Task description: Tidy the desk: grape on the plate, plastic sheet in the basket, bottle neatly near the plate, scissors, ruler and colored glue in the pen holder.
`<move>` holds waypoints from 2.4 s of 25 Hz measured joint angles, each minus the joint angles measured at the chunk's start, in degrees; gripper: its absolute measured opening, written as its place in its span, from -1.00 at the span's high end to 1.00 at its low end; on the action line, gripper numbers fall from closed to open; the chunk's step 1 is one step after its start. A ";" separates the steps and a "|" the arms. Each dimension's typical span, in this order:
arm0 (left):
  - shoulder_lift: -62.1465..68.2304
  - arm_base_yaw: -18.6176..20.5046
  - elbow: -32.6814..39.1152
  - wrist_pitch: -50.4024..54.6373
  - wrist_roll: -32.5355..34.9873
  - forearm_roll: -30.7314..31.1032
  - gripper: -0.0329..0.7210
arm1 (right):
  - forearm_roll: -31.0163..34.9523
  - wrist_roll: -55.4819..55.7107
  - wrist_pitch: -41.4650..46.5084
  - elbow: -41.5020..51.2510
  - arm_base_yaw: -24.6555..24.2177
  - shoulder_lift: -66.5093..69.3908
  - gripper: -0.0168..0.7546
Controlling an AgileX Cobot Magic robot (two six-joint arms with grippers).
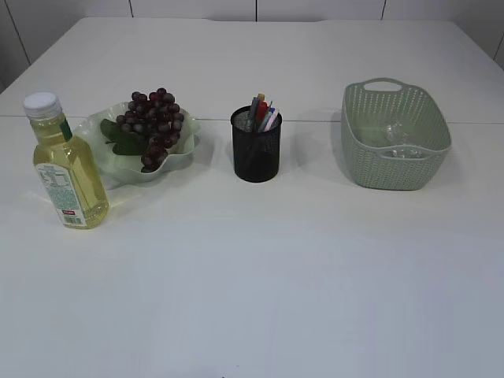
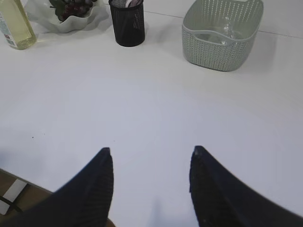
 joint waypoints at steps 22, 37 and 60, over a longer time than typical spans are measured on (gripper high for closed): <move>-6.07 0.00 2.82 5.82 1.63 1.99 0.08 | -10.22 10.07 1.40 1.13 0.00 0.00 -0.13; -6.07 7.24 2.82 5.82 1.63 1.77 0.09 | -11.00 11.44 1.40 1.13 0.00 0.00 -0.13; -6.07 24.63 2.82 5.82 1.63 1.42 0.09 | -12.68 11.44 1.40 1.17 0.00 0.00 -0.13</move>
